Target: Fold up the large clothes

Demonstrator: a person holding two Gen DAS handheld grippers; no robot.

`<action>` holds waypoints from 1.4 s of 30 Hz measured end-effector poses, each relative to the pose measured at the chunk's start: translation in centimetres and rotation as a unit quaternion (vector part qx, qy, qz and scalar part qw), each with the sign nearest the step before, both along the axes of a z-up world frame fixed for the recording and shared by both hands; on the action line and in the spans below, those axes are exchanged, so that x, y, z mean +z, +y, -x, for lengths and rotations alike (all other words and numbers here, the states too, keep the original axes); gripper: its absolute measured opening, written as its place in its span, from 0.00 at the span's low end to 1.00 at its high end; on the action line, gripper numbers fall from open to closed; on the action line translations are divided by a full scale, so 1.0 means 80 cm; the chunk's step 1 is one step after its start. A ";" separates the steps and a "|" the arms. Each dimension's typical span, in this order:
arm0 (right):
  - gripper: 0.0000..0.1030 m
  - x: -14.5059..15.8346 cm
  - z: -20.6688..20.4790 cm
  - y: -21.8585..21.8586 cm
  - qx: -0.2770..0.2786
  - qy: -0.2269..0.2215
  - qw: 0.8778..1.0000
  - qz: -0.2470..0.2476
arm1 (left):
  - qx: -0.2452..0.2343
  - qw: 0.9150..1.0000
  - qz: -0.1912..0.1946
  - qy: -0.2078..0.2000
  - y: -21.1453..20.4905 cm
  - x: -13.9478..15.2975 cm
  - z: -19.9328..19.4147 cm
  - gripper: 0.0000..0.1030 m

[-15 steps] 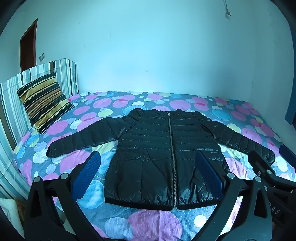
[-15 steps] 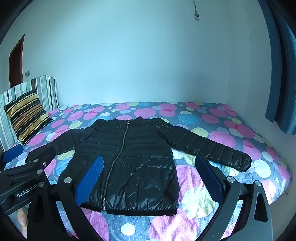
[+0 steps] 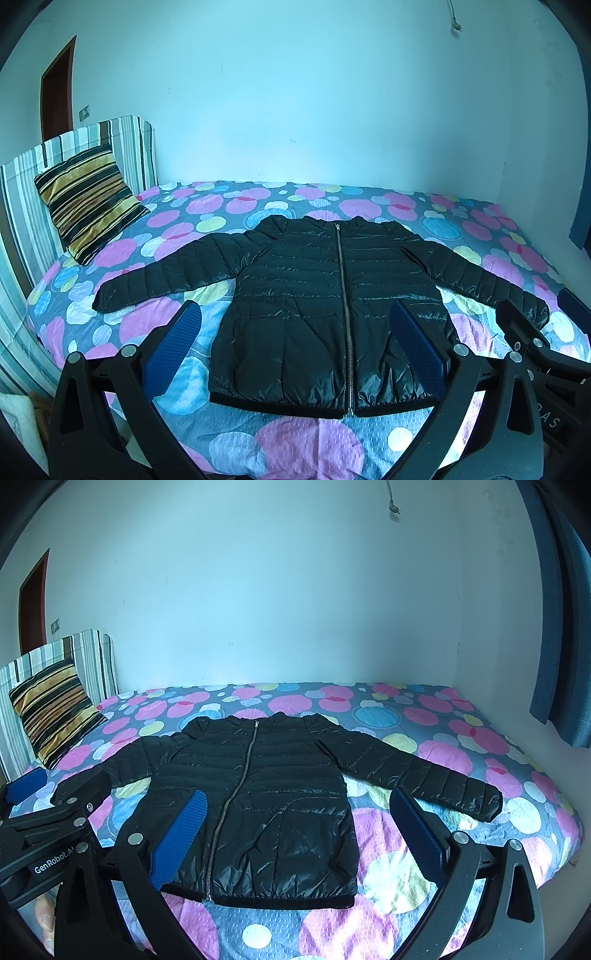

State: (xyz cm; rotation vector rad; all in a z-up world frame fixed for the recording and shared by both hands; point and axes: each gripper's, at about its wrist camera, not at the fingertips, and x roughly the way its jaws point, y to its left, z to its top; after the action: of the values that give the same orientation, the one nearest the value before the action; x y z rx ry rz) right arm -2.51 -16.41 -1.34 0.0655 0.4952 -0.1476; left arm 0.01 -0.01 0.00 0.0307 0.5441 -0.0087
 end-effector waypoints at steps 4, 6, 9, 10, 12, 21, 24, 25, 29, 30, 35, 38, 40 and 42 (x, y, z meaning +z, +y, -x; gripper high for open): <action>0.95 0.001 0.000 0.000 0.000 0.000 1.000 -0.001 | 0.000 1.000 0.001 0.001 0.000 0.000 0.000 0.98; 0.95 0.000 -0.001 0.000 0.000 0.001 1.000 -0.001 | -0.001 1.000 0.002 0.002 0.000 0.000 0.000 0.98; 0.95 -0.001 0.000 0.002 0.000 0.001 1.000 -0.001 | -0.001 1.000 0.002 0.003 0.006 0.001 0.003 0.98; 0.95 -0.001 0.000 0.002 0.000 0.001 1.000 -0.001 | 0.000 1.000 0.002 0.002 0.005 -0.003 0.002 0.98; 0.95 0.000 0.000 0.002 0.000 0.001 1.000 -0.002 | 0.000 1.000 0.002 0.002 0.004 -0.004 0.002 0.98; 0.95 0.000 0.000 0.001 0.000 0.001 1.000 -0.002 | 0.000 1.000 0.002 0.003 0.005 -0.004 0.001 0.98; 0.95 -0.001 0.000 0.002 0.000 0.001 1.000 -0.002 | 0.000 1.000 0.002 0.003 0.005 -0.004 0.002 0.98; 0.95 0.000 0.000 0.001 0.000 0.001 1.000 -0.002 | 0.000 1.000 0.002 0.003 0.005 -0.004 0.001 0.98; 0.96 0.000 -0.001 0.001 0.000 0.001 1.000 -0.002 | 0.000 1.000 0.002 0.003 0.005 -0.004 0.001 0.98; 0.95 0.000 -0.001 0.001 0.001 0.001 1.000 -0.002 | 0.000 1.000 0.002 0.003 0.005 -0.004 0.001 0.98; 0.95 -0.001 0.000 0.001 0.001 0.001 1.000 -0.003 | -0.001 1.000 0.002 0.003 0.009 -0.002 0.001 0.98; 0.95 -0.001 0.000 0.001 0.000 0.001 1.000 -0.003 | 0.000 1.000 0.002 0.003 0.008 -0.002 0.001 0.98; 0.95 -0.001 -0.001 0.000 0.001 0.002 1.000 -0.003 | 0.000 1.000 0.001 0.003 0.008 -0.002 0.001 0.98; 0.95 -0.001 0.000 -0.001 0.001 0.002 1.000 -0.003 | 0.000 1.000 0.000 0.003 0.007 -0.002 0.001 0.98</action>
State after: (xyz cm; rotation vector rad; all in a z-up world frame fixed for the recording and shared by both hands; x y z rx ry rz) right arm -2.47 -16.50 -1.41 0.0709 0.4989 -0.1436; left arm -0.07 0.58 -0.19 0.0300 0.5509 -0.0086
